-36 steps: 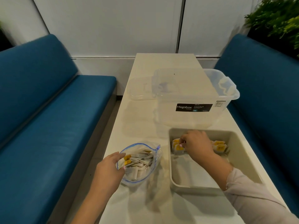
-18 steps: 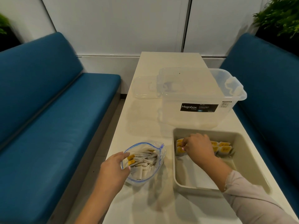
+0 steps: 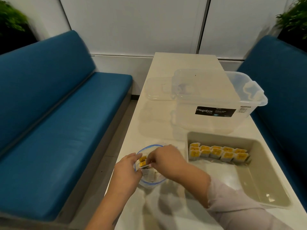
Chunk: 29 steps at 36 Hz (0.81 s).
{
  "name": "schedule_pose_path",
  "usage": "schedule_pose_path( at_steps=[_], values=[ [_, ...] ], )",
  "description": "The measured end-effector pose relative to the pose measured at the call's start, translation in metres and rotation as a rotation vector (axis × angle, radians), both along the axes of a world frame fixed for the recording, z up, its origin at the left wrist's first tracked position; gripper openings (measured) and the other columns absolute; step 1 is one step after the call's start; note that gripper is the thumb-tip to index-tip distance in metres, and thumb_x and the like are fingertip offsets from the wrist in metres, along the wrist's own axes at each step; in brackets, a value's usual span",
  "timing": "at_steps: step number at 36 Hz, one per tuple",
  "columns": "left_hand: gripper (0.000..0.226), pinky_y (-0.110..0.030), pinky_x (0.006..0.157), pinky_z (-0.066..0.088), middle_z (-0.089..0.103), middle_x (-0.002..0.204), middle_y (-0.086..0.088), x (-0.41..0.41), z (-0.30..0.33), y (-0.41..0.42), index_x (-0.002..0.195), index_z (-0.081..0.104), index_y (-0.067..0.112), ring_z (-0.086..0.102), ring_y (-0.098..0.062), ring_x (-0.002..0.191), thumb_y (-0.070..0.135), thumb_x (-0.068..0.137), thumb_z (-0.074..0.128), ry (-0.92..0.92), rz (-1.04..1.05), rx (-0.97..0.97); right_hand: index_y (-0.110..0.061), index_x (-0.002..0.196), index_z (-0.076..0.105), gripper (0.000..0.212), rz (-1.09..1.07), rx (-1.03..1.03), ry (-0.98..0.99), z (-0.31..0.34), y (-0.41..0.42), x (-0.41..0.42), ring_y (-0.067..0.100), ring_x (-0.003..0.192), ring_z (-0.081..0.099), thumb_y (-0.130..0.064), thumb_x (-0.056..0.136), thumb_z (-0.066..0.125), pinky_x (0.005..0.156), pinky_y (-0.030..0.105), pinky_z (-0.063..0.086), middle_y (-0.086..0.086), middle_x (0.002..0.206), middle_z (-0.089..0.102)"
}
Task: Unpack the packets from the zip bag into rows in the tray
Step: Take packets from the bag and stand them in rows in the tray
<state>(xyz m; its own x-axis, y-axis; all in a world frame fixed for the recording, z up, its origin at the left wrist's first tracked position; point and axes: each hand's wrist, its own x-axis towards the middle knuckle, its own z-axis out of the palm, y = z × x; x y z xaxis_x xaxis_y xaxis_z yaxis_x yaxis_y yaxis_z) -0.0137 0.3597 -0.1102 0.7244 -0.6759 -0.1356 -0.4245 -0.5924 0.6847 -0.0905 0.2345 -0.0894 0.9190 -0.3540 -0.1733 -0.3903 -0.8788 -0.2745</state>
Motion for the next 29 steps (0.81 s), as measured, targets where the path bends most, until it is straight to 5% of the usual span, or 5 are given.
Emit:
schedule_pose_path(
  at_steps=[7,22,27,29],
  values=[
    [0.053,-0.011,0.101,0.027,0.050,0.138,0.002,0.001,-0.003,-0.001,0.127,0.056,0.022,0.045,-0.011,0.127,-0.001,0.080,0.058,-0.027,-0.017,-0.006,-0.012,0.108,0.064,0.024,0.234,-0.279,0.194,-0.018,0.022,0.027,0.028,0.100,0.060,-0.018,0.095,0.045,0.094,0.039,0.037,0.008,0.106,0.066],
    [0.059,-0.012,0.102,0.027,0.049,0.139,0.001,0.003,-0.007,0.000,0.130,0.054,0.020,0.044,-0.012,0.128,-0.006,0.076,0.056,-0.015,-0.021,-0.010,-0.013,0.100,0.063,0.025,0.244,-0.265,0.199,-0.021,0.019,0.026,0.029,0.095,0.059,-0.030,0.093,0.045,0.096,0.043,0.035,0.007,0.097,0.067],
    [0.060,-0.010,0.100,0.027,0.049,0.138,0.002,0.003,-0.008,0.000,0.130,0.054,0.019,0.046,-0.010,0.125,-0.006,0.076,0.057,-0.005,-0.025,-0.006,-0.011,0.095,0.066,0.021,0.138,-0.121,0.168,-0.015,0.014,0.022,0.025,0.079,0.052,-0.023,0.089,0.050,0.071,0.034,0.038,0.006,0.077,0.056],
    [0.061,-0.009,0.099,0.027,0.048,0.139,0.004,0.003,-0.007,0.000,0.131,0.053,0.021,0.046,-0.010,0.125,-0.005,0.076,0.058,-0.004,-0.024,0.004,-0.014,0.103,0.067,0.022,0.084,-0.028,0.139,-0.017,0.010,0.021,0.025,0.084,0.055,-0.020,0.086,0.054,0.067,0.032,0.040,0.007,0.087,0.062]
  ],
)
